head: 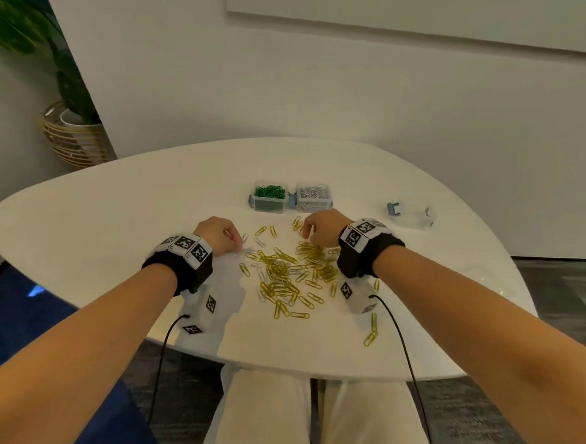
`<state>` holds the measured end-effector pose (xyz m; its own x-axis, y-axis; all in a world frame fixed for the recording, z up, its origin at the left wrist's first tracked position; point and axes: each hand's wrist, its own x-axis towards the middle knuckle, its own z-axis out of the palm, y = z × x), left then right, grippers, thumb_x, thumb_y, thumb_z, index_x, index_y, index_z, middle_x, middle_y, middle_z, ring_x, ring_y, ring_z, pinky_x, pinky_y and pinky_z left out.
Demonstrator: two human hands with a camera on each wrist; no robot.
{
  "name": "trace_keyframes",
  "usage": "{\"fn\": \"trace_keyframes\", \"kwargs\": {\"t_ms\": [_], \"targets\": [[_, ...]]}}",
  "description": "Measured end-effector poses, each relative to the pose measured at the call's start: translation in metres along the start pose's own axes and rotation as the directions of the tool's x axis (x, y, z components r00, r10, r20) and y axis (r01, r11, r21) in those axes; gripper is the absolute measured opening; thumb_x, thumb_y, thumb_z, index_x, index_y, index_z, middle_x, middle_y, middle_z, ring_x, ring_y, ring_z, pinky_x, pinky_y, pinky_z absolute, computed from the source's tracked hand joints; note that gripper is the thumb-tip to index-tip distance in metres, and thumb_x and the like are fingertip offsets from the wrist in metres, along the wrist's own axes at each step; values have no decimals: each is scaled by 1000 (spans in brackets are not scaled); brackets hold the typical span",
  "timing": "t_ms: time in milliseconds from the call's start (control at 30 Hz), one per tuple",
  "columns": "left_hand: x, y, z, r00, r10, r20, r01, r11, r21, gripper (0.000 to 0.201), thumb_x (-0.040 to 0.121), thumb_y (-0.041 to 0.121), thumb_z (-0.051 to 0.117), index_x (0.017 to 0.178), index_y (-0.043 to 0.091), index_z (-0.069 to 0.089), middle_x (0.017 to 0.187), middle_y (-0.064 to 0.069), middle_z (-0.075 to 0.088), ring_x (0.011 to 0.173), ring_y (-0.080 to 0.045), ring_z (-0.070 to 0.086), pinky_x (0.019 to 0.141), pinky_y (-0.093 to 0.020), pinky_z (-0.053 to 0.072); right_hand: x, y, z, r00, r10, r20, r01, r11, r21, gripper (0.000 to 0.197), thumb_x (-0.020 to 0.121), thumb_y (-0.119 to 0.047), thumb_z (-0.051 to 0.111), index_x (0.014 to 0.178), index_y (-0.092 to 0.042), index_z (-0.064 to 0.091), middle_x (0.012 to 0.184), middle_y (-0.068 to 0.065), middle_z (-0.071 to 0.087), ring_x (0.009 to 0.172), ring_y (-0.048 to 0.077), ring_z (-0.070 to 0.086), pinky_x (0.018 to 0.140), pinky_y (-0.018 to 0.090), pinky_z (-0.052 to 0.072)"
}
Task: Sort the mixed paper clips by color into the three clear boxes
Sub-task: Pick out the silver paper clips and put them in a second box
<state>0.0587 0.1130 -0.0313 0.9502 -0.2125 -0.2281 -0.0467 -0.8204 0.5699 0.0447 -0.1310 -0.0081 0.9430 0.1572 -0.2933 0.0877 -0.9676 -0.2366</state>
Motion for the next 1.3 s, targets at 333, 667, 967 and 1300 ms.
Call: {"fn": "trace_keyframes", "kwargs": {"t_ms": [333,667,967,1300], "targets": [[-24,-13,-10,980,-118,162,178,144,-973,20,87,1,36,74,10,49,72,-10,60,60,-17,51,53,-22,47,40,-96,29,999,8,35,-6,999,-39,53,77,-55,70,70,-9,47,68,3,49,61,17,47,54,27,38],[-8,-3,11,997,-72,-10,73,990,124,27,82,34,70,96,12,66,93,-2,61,93,-19,58,76,-25,41,61,-113,34,993,71,92,-63,994,-93,34,60,-31,84,66,-15,55,69,6,64,68,25,65,70,38,59],[5,10,13,999,-42,-12,44,955,293,26,85,19,61,98,-2,67,103,-18,68,99,-31,63,81,-33,50,45,-120,38,999,41,8,-40,995,-87,13,81,-14,69,85,-5,60,83,6,61,75,25,59,70,30,51],[-9,-14,6,918,-127,377,394,174,-902,18,92,8,33,81,10,46,62,-2,38,51,-12,37,50,-21,30,36,-72,23,974,57,218,-215,524,824,10,87,-13,66,81,-7,62,72,8,63,64,16,59,84,37,55]]}}
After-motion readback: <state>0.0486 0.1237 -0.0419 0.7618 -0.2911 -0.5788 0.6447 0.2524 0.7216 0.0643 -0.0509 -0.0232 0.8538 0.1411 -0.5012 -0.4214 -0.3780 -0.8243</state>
